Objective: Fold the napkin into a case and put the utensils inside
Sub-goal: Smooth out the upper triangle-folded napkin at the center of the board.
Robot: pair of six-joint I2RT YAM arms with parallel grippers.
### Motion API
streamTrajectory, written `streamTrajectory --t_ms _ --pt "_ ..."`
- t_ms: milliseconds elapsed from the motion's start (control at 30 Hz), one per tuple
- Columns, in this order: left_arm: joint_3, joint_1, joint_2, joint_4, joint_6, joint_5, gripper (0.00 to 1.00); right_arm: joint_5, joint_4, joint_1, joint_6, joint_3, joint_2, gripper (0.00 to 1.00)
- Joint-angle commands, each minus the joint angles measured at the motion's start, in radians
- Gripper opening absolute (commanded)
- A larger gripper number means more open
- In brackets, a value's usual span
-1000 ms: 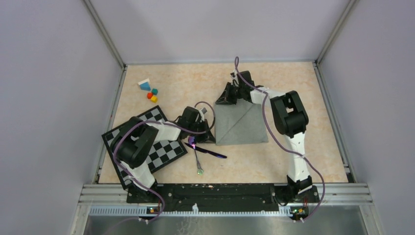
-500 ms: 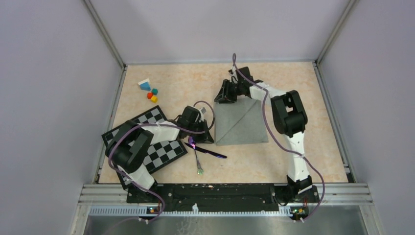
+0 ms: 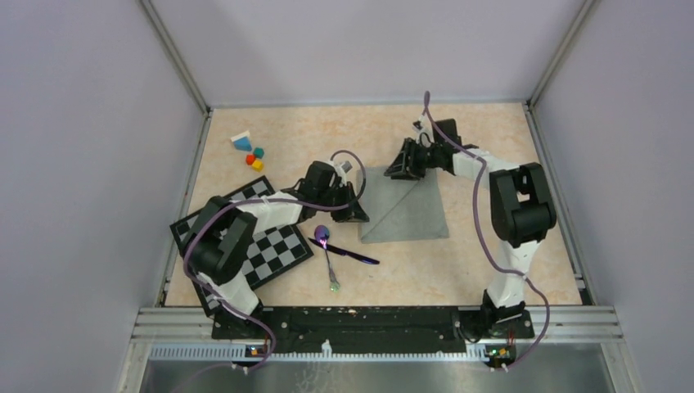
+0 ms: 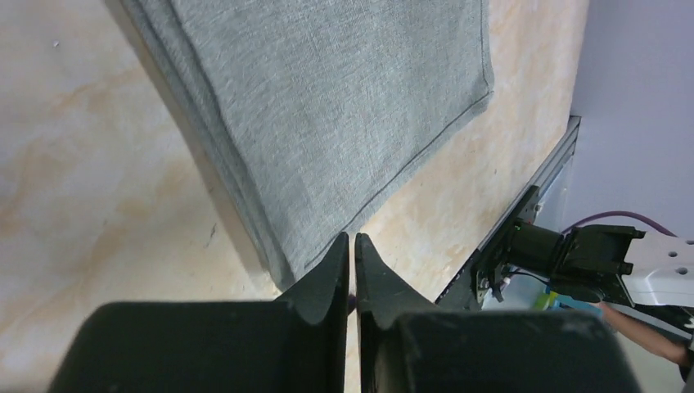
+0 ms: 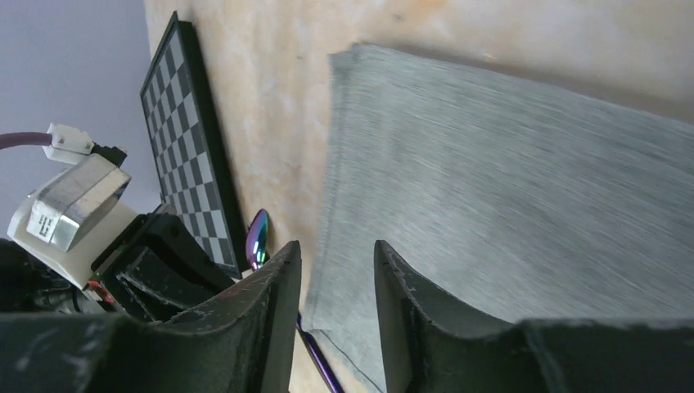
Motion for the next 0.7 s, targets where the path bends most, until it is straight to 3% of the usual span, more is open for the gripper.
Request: streamTrajectory --t_ms 0,133,233,433,667 --pt "0.040 0.002 0.105 0.126 -0.038 0.081 0.08 -0.118 0.166 -0.076 0.035 -0.070 0.012 0.35" --pt "0.030 0.001 0.164 0.148 -0.045 0.063 0.05 -0.168 0.258 -0.128 0.031 -0.097 0.072 0.36" --pt "0.005 0.000 0.185 0.151 -0.035 0.033 0.03 -0.197 0.351 -0.171 0.032 -0.104 0.134 0.43" --pt "-0.061 0.000 0.216 0.179 -0.039 0.030 0.01 -0.215 0.346 -0.243 0.024 0.021 0.288 0.47" --pt "-0.056 -0.005 0.182 0.154 -0.028 0.024 0.01 -0.185 0.268 -0.251 0.039 0.064 0.193 0.49"
